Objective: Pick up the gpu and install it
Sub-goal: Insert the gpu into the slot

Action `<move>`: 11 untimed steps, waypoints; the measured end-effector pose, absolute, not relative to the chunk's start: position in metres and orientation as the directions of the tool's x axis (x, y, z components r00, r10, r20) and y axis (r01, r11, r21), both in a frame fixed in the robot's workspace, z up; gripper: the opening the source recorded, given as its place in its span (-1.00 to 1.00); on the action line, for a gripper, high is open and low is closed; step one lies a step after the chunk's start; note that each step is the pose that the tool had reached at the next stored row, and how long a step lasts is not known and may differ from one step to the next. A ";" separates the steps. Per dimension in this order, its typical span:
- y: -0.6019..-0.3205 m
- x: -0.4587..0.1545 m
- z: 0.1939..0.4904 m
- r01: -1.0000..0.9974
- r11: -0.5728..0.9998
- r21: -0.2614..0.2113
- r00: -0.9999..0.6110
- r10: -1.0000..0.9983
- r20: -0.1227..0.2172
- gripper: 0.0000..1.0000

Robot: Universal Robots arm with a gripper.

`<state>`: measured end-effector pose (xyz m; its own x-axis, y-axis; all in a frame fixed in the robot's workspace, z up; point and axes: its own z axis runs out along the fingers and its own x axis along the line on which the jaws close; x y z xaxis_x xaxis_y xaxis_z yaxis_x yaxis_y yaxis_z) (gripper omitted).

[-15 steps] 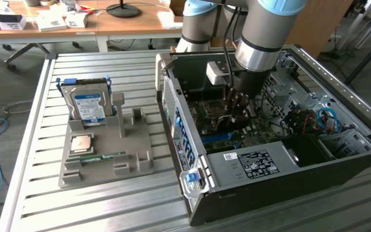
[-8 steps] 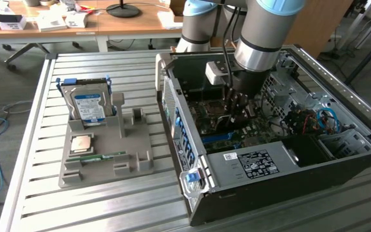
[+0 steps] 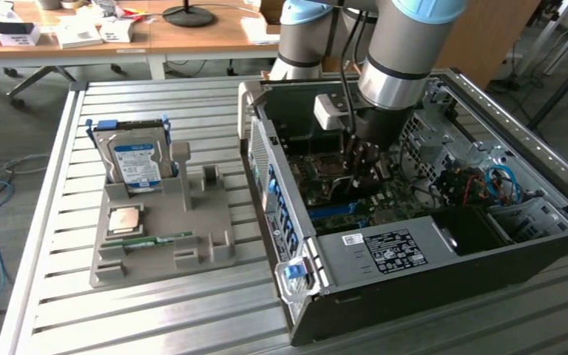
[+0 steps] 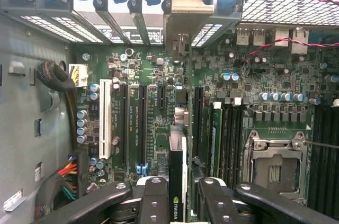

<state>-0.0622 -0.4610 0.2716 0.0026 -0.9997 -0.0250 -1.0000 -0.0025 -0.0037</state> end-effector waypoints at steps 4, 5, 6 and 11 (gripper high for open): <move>-0.461 -0.063 0.272 -1.000 -0.003 -0.004 0.003 -1.000 -0.025 -0.47; -0.461 -0.063 0.272 -1.000 -0.003 -0.004 0.003 -1.000 -0.025 -0.47; -0.461 -0.063 0.272 -1.000 -0.003 -0.004 0.003 -1.000 -0.025 -0.47; -0.460 -0.063 0.272 -1.000 -0.002 -0.004 0.002 -1.000 -0.025 -0.47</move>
